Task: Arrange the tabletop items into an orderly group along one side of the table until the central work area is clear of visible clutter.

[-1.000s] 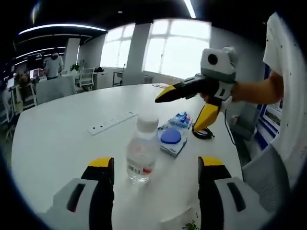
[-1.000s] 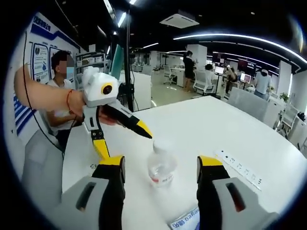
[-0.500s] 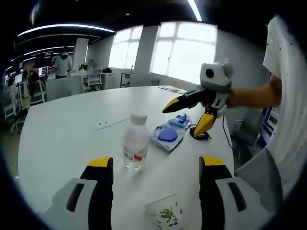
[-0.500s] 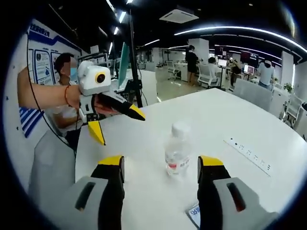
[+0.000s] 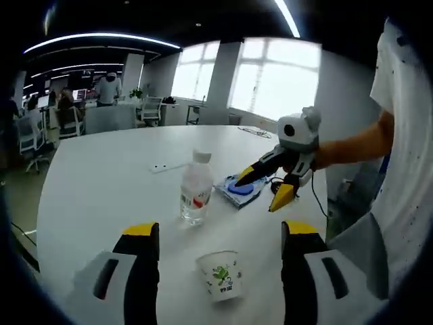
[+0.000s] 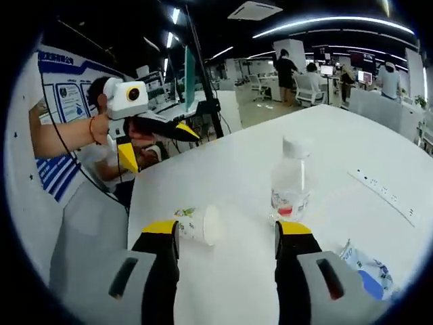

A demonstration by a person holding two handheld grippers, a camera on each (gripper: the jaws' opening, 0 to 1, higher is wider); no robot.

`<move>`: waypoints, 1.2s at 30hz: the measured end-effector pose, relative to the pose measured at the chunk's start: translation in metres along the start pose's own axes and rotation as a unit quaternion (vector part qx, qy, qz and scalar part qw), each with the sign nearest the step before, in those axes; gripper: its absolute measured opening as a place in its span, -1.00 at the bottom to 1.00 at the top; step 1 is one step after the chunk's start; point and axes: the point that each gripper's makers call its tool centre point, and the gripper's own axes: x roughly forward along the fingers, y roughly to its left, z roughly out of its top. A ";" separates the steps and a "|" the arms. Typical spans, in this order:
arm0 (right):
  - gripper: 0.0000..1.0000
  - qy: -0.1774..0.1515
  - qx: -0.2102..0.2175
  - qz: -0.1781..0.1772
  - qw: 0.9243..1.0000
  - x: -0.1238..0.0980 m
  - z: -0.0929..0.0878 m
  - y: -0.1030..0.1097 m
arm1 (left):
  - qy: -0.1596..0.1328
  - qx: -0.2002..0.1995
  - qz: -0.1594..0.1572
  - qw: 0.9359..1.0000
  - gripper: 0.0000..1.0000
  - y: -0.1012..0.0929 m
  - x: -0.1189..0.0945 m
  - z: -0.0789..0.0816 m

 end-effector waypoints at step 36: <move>-0.83 0.067 0.078 0.234 0.967 0.078 -0.051 0.037 | 0.006 -0.067 0.045 0.997 0.48 -0.002 -0.023 -0.039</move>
